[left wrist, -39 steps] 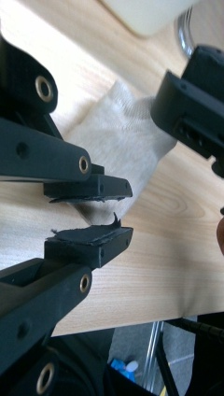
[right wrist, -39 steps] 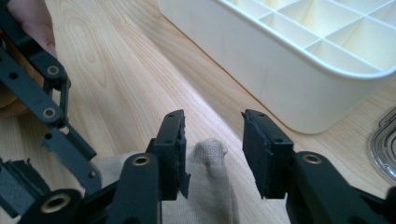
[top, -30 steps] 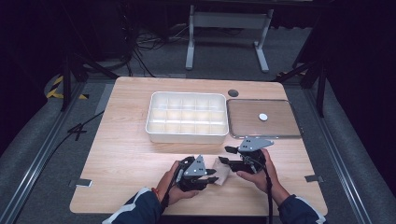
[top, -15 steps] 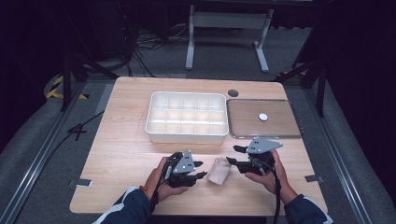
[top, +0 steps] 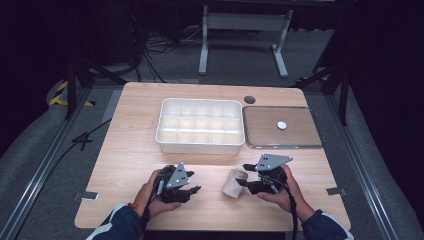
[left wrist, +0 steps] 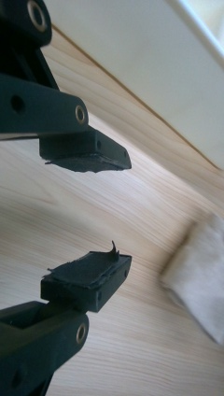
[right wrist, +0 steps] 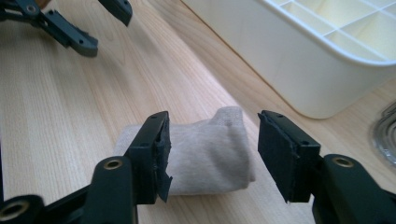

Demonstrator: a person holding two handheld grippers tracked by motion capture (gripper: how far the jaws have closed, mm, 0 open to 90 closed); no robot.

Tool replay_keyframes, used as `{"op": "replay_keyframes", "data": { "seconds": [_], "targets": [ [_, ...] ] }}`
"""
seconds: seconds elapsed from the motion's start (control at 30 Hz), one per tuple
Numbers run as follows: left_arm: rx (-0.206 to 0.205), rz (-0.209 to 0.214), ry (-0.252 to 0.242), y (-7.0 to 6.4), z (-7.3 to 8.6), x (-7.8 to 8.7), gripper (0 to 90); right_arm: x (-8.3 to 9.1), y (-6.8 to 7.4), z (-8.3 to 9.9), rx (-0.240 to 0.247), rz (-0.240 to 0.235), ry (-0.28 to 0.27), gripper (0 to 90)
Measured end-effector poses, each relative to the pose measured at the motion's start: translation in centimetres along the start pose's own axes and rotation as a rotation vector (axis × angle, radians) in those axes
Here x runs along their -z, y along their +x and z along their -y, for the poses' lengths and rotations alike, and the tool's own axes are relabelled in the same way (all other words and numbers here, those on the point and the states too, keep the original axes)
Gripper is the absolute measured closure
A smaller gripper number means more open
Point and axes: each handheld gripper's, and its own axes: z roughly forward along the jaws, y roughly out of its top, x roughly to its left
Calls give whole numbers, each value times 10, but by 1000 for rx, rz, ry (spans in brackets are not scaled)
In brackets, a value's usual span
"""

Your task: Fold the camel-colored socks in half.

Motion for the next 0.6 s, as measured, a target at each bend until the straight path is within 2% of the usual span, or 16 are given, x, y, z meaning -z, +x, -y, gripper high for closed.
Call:
{"op": "replay_keyframes", "data": {
  "seconds": [0.17,0.27,0.33,0.43,0.47,0.5,0.6],
  "targets": [
    [42,-46,26,10,24,19,444,-14,-1,4,-31,-13,53,348],
    [63,-64,37,14,36,29,420,-25,-7,7,-60,-39,100,291],
    [72,-73,39,17,43,35,396,-33,-9,10,-50,-36,136,253],
    [94,-78,47,21,52,41,363,-40,-14,11,-82,-86,162,235],
    [94,-78,47,21,52,41,356,-40,-14,11,-82,-86,162,235],
    [104,-82,51,22,55,42,348,-43,-17,11,-83,-127,193,216],
    [106,-90,74,25,61,44,345,-47,-18,11,-80,-145,201,216]
  ]
}}
